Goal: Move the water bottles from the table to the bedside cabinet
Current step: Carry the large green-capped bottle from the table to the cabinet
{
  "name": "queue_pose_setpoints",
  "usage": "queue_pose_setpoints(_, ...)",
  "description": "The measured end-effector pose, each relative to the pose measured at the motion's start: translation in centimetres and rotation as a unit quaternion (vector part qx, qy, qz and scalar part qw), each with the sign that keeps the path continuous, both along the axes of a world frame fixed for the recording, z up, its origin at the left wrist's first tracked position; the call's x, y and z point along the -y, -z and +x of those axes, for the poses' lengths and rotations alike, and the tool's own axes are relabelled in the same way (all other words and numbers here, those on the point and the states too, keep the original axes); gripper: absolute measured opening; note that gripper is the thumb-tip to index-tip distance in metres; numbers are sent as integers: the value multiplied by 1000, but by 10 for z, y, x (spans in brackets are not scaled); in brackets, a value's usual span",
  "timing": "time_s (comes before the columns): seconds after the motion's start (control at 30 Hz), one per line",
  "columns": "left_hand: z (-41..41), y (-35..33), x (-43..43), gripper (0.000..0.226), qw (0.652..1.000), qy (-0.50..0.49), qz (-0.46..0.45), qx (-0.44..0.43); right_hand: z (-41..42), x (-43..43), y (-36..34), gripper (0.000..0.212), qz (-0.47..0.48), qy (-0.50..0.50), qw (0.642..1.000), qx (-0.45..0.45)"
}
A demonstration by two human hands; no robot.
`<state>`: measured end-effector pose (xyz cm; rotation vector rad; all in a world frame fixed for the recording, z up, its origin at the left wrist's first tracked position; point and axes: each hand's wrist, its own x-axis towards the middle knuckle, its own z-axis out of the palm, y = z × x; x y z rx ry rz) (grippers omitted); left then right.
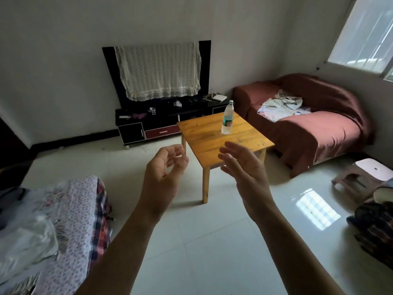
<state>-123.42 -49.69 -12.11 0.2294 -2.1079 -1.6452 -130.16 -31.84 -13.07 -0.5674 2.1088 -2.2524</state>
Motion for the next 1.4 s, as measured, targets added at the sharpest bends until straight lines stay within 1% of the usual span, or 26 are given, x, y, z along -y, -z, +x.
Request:
queue_pose_setpoints(0.13,-64,12,36,49,1000,1,14,4,-63,36,9,53,15,-1,1000,10)
queue_pose_setpoints(0.27,-126,22,80,48,1000,10,26,-3,-123,78,12,50,17,4,1000,5)
queue_pose_setpoints(0.43,-207,12,153,45,999,22,39,-10,-201,137,-6,53,20,26,999,-11)
queue_pose_setpoints(0.57,-269,2,203,37,998,31,46,-27,-258,179,-9,53,8,37,999,-22)
queue_pose_setpoints(0.7,-323,12,225,36,998,38,39,-11,-307,209,5,55,31,35,999,-16)
queue_pose_setpoints(0.87,-407,27,252,39,999,34,29,9,-395,244,21,46,31,32,999,-12)
queue_pose_setpoints(1.0,-471,27,268,44,999,29,11,18,-468,263,29,51,16,27,1000,-5)
queue_pose_setpoints(1.1,-516,19,282,40,999,26,7,21,-519,277,27,53,9,23,1000,2)
queue_pose_setpoints(1.23,-574,15,302,38,999,21,30,10,-575,292,23,52,4,9,1000,3)
queue_pose_setpoints(1.4,-637,27,323,36,998,42,29,27,-631,307,30,47,7,36,999,20)
